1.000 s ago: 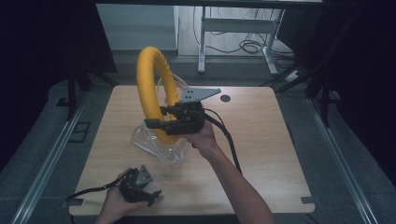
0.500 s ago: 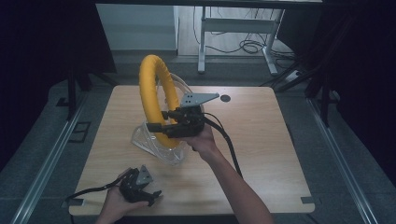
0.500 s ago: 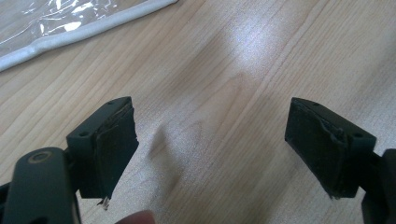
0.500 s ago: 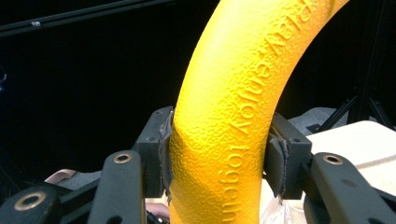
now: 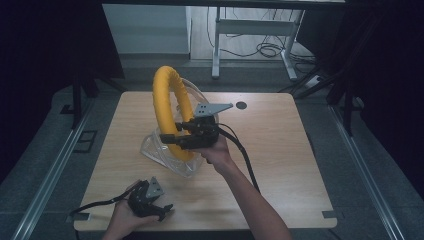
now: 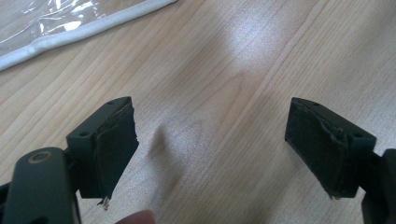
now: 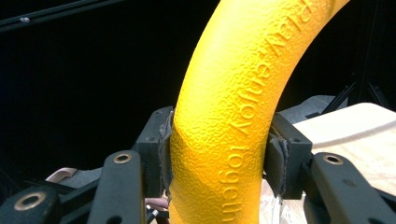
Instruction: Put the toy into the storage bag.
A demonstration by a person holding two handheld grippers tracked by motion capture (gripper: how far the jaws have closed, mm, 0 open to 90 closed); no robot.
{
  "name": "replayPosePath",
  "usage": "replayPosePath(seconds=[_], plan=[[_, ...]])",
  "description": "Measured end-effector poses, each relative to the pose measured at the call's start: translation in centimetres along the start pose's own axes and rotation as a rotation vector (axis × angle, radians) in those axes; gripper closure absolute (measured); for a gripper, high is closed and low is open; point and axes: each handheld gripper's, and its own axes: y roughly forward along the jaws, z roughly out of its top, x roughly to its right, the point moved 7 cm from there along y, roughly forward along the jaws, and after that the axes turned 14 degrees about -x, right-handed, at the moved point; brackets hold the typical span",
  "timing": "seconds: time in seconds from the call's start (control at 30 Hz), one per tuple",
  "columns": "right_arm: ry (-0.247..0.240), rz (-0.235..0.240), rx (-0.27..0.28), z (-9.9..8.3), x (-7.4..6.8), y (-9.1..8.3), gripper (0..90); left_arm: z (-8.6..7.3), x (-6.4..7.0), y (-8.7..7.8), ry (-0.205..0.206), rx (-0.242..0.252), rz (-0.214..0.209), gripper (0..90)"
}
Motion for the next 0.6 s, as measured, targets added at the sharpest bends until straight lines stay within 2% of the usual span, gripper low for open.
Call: replayPosePath(seconds=[0.6], plan=[[0.056, 0.015, 0.02, -2.2, 1.7, 1.3, 49.1, 0.0, 0.0, 0.1, 0.006, -0.004, 0.001, 16.7]])
